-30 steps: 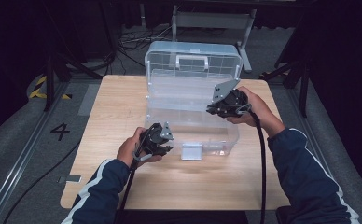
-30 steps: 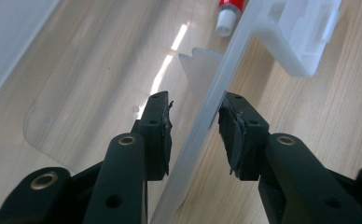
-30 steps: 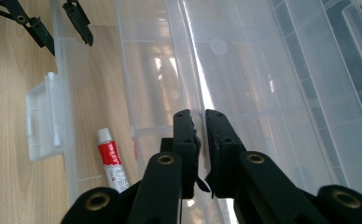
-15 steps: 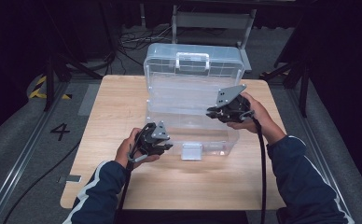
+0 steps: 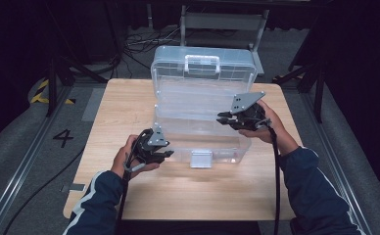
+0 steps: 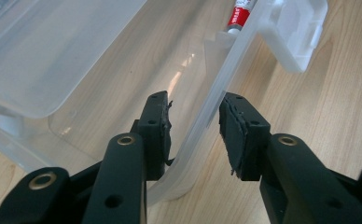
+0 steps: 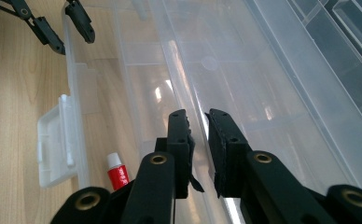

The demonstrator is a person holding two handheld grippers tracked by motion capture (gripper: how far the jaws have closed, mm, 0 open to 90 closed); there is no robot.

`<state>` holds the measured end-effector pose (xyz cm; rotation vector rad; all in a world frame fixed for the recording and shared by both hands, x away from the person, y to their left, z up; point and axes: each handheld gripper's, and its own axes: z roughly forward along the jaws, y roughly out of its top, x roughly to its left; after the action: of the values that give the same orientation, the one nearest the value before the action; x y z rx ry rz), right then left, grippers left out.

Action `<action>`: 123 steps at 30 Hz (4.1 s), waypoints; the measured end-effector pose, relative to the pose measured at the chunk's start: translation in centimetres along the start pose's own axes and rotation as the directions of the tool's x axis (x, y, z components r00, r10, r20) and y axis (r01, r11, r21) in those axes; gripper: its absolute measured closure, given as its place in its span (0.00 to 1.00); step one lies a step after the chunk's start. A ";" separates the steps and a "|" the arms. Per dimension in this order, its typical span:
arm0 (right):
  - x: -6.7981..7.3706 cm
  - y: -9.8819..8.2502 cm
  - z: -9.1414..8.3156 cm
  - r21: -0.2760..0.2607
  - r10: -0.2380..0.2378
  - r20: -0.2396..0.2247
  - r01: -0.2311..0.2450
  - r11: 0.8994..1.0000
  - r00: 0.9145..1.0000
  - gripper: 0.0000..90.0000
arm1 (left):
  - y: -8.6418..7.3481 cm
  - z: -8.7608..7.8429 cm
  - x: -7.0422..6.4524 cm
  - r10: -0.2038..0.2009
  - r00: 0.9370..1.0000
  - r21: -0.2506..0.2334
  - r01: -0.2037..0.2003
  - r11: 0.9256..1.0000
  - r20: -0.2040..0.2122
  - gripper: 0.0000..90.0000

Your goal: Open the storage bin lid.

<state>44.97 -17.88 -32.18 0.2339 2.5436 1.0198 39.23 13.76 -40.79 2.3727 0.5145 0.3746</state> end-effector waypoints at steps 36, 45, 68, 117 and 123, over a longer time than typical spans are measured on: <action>0.5 -0.6 0.1 -0.060 0.044 0.034 -0.041 0.997 0.998 0.86 | -2.1 -5.8 3.2 -0.138 0.981 -0.166 0.115 0.979 -0.137 0.77; 0.6 -0.7 0.2 -0.067 0.048 0.034 -0.046 0.997 0.998 0.86 | -2.1 -6.3 5.7 -0.206 0.965 -0.202 0.171 0.964 -0.164 0.94; 1.0 -1.0 0.1 -0.065 0.041 0.033 -0.038 0.997 0.999 0.86 | 3.3 -7.1 10.0 -0.293 0.935 -0.339 0.215 0.916 -0.198 1.00; 2.0 -3.6 -3.2 -0.088 0.058 0.078 -0.051 0.995 0.995 0.85 | 5.4 -6.0 11.1 -0.290 0.943 -0.376 0.211 0.902 -0.165 1.00; 2.0 -4.4 -4.0 -0.080 0.071 0.095 -0.063 0.995 0.993 0.85 | 5.0 -6.1 10.7 -0.273 0.949 -0.373 0.198 0.907 -0.160 1.00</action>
<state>41.42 -22.94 -33.17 0.3411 2.4178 1.1016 47.61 18.56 -31.59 1.9083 0.7577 0.5583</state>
